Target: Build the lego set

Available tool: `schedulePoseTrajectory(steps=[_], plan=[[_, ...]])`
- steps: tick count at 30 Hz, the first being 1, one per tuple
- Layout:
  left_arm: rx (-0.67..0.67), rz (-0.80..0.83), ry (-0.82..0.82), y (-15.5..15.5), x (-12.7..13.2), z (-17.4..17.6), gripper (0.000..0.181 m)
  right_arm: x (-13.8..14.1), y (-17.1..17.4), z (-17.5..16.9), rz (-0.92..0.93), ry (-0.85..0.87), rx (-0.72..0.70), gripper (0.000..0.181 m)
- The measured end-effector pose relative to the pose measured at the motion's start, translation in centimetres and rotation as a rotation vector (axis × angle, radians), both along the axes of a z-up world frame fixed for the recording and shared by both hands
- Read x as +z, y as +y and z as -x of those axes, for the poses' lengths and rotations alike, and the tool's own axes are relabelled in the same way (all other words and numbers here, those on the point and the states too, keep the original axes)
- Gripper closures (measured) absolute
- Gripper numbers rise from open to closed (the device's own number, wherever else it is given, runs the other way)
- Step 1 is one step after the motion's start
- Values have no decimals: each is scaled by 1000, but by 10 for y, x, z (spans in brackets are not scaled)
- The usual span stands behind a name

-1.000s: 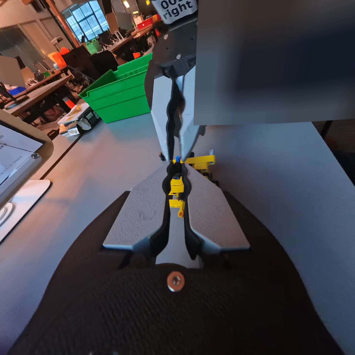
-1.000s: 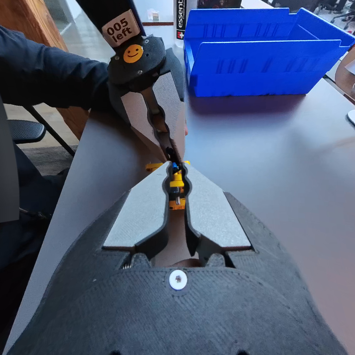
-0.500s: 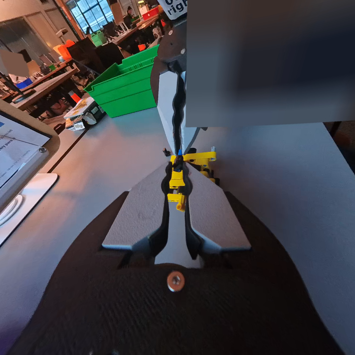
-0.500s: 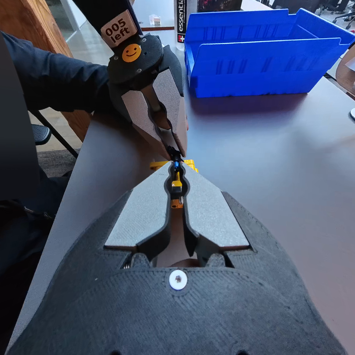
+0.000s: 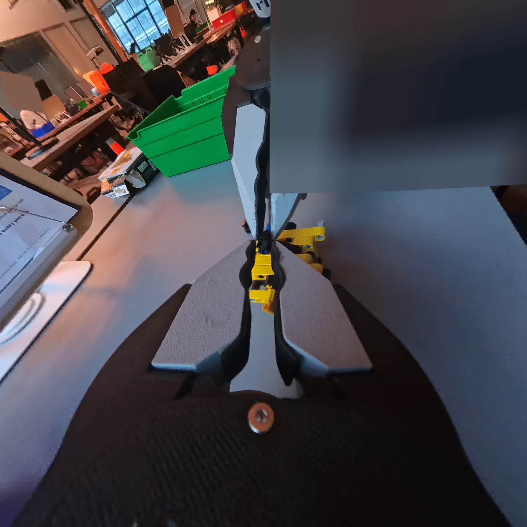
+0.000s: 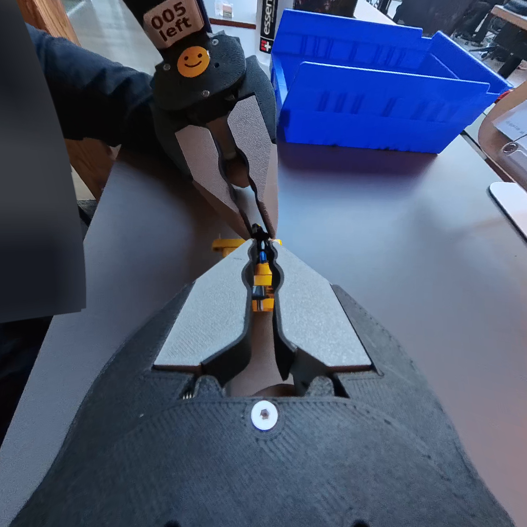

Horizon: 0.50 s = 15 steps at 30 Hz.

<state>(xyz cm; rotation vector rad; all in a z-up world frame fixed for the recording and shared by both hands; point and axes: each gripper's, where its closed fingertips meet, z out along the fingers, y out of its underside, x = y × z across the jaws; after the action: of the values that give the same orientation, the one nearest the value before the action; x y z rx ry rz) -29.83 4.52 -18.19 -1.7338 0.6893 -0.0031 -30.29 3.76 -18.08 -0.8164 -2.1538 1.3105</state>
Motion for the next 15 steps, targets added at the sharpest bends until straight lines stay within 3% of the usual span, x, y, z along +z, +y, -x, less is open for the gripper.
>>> schedulePoseTrajectory(steps=[9, 12, 15], plan=[[-42, -34, 120, -9, 1, -7, 175, 3, -7, -8, -121, 91, 47, 180], [9, -43, 105, -13, 7, 6, 176, -1, 20, -7, -213, 99, -42, 181], [23, -64, -33, -15, 18, 19, 176, 19, 10, -19, -19, 103, 15, 181]])
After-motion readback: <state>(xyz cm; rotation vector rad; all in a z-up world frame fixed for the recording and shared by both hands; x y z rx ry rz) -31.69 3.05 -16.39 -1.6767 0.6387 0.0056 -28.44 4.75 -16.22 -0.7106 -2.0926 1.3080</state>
